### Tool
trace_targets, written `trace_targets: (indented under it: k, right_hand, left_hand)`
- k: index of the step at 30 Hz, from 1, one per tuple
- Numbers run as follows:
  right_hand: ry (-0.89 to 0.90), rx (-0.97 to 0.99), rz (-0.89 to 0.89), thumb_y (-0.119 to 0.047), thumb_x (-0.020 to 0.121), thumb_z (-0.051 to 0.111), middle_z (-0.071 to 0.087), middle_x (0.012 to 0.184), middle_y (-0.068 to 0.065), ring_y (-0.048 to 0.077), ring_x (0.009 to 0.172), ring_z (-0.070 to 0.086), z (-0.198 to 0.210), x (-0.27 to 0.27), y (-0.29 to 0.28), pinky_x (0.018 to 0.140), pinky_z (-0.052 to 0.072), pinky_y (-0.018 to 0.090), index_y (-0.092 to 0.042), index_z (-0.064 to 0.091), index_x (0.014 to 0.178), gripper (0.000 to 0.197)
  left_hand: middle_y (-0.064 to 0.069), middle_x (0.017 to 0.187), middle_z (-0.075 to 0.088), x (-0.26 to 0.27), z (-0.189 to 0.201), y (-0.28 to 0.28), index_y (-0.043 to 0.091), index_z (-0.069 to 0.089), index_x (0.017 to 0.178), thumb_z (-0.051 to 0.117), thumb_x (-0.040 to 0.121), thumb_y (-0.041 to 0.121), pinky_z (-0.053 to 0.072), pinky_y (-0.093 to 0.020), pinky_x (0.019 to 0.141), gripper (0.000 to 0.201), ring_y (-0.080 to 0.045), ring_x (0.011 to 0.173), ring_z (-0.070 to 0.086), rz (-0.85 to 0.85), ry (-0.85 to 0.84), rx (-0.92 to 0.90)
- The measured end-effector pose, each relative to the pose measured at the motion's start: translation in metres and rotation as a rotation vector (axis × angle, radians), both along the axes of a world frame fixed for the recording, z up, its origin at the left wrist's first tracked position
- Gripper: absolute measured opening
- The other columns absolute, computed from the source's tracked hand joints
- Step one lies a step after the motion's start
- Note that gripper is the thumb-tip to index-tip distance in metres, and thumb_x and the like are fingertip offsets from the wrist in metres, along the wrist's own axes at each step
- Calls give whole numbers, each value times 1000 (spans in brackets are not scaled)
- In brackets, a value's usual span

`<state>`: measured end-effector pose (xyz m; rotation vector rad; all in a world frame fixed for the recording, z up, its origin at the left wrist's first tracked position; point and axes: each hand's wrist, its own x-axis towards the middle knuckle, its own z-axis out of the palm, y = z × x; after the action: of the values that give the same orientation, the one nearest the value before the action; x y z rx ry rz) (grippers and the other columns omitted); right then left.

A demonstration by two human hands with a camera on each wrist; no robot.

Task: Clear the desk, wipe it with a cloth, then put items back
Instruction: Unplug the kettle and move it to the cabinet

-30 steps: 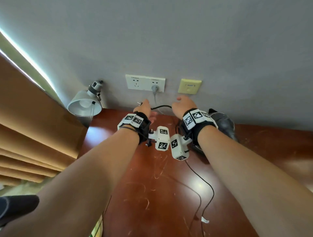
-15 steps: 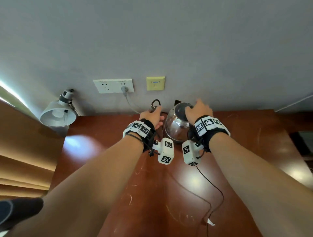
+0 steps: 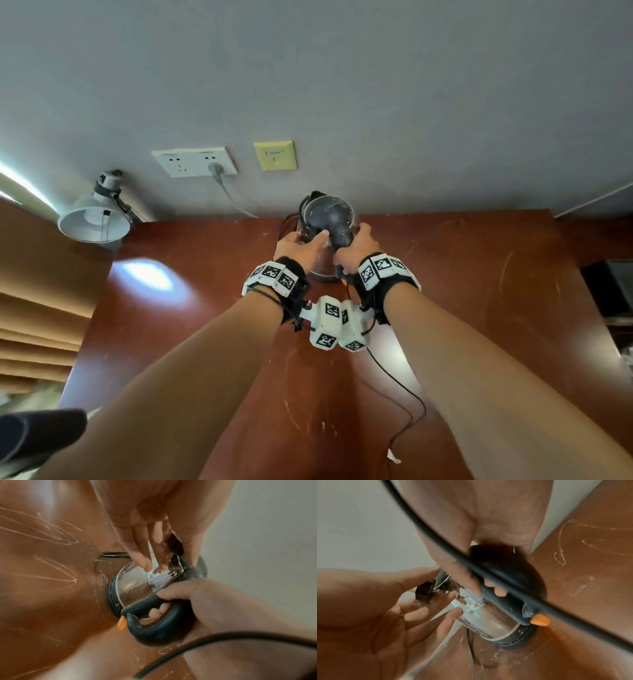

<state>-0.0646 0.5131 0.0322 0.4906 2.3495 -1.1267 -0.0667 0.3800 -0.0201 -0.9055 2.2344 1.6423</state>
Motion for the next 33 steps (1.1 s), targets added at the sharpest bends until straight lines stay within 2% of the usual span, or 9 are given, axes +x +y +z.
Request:
trace_targets:
  k: [5,7,10,12,14,20,24,29,33]
  right_hand:
    - [152,-52,-10,-27,83,66,64,119,13,38,106,63,-7,-3,19,88,51,35,-23,47,130,52]
    - [201,-45,-45,-23,83,63,65,117,12,36,109,60,-2,-2,28,85,46,33,-21,52,124,42]
    - [230,-42,-130,-19,78,58,66,114,11,37,110,60,8,4,44,94,50,39,-19,55,122,44]
    - [262,-30,-175,-18,78,58,67,111,11,37,107,60,12,11,59,92,49,39,-18,56,118,41]
    - [303,-9,-220,-17,78,58,68,107,11,37,104,61,16,20,78,88,48,38,-19,56,116,38]
    - [376,40,-382,-19,74,56,68,103,8,36,100,61,38,61,143,89,52,41,-26,56,111,38]
    - [414,105,-518,-19,77,58,68,103,5,32,100,62,48,99,181,90,51,37,-24,57,117,40]
    - [447,129,-688,-16,77,61,68,98,3,31,96,63,56,159,213,93,53,45,-26,59,112,37]
    - [463,142,-798,-16,77,60,67,97,4,31,95,61,63,200,242,90,49,38,-23,60,106,30]
  left_hand:
    - [1,83,77,11,22,21,23,73,84,75,44,74,60,-46,86,65,-25,87,75,45,42,-13]
    - [-1,81,77,14,36,33,22,72,84,75,48,73,60,-42,84,62,-21,78,73,36,57,-12]
    - [-7,83,77,18,53,52,20,72,82,79,58,64,60,-41,79,50,-18,65,65,15,73,12]
    - [-6,79,77,19,58,65,20,72,79,77,51,65,61,-43,81,53,-18,65,65,3,86,19]
    - [-3,74,76,20,62,80,19,72,76,78,57,64,60,-39,79,48,-20,65,65,-39,86,4]
    - [3,70,74,42,92,134,19,74,73,58,63,69,59,-35,77,54,-21,74,72,-235,174,-200]
    - [1,68,70,60,133,176,13,68,66,52,75,63,47,-25,62,53,-19,68,64,-389,360,-357]
    - [4,54,53,96,162,227,19,52,54,58,79,55,43,-25,58,44,-18,56,50,-570,482,-242]
    - [6,51,49,133,166,268,19,49,51,59,78,55,38,-24,55,46,-18,53,47,-623,506,-153]
